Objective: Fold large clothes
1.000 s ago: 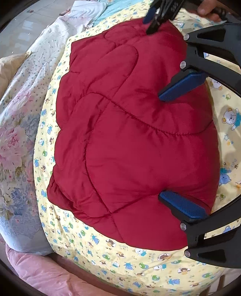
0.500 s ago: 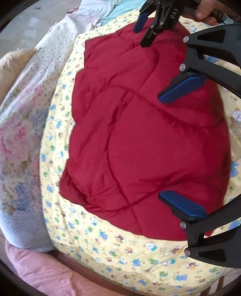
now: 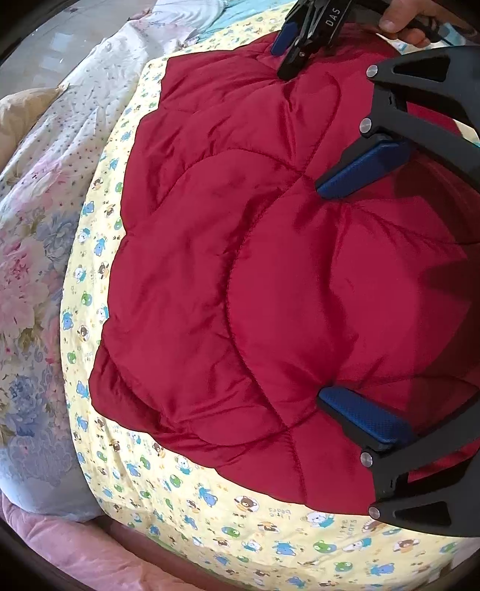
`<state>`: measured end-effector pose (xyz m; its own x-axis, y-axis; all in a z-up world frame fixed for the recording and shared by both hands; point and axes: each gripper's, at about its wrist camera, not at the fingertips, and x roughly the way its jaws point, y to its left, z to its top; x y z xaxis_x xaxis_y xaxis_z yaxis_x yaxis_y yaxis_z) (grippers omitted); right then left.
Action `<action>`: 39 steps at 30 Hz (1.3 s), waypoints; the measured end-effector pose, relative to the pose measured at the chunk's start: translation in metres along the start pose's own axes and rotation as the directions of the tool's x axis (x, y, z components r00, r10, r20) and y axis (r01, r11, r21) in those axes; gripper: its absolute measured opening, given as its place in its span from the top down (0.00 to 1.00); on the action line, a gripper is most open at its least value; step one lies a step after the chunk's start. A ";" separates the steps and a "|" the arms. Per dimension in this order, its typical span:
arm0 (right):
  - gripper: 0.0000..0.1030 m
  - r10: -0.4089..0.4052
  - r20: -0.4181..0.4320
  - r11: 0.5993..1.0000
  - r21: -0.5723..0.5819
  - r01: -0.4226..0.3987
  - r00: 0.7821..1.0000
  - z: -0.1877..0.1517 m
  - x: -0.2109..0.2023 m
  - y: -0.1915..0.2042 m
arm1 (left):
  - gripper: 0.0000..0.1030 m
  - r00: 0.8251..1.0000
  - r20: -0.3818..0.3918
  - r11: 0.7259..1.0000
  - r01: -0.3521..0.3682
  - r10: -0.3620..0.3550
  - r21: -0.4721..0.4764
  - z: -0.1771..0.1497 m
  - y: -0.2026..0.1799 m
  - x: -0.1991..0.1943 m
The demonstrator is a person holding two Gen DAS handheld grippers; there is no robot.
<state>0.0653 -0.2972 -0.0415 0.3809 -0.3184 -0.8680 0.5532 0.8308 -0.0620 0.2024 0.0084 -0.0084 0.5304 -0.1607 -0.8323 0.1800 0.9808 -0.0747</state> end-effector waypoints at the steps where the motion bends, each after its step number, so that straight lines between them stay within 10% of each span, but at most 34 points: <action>1: 0.10 -0.001 -0.002 1.000 0.000 0.001 1.000 0.002 0.003 -0.001 | 0.00 1.000 0.000 1.000 0.001 -0.001 0.000 0.001 0.001 0.001; 39: 0.08 -0.017 0.009 1.000 0.001 0.017 1.000 -0.019 -0.022 -0.007 | 0.05 0.998 0.040 0.999 -0.042 0.042 0.003 0.002 0.006 -0.013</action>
<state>0.0383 -0.2875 -0.0312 0.3785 -0.3368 -0.8622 0.5604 0.8247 -0.0762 0.1980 0.0163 0.0031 0.5700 -0.1234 -0.8124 0.1599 0.9864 -0.0377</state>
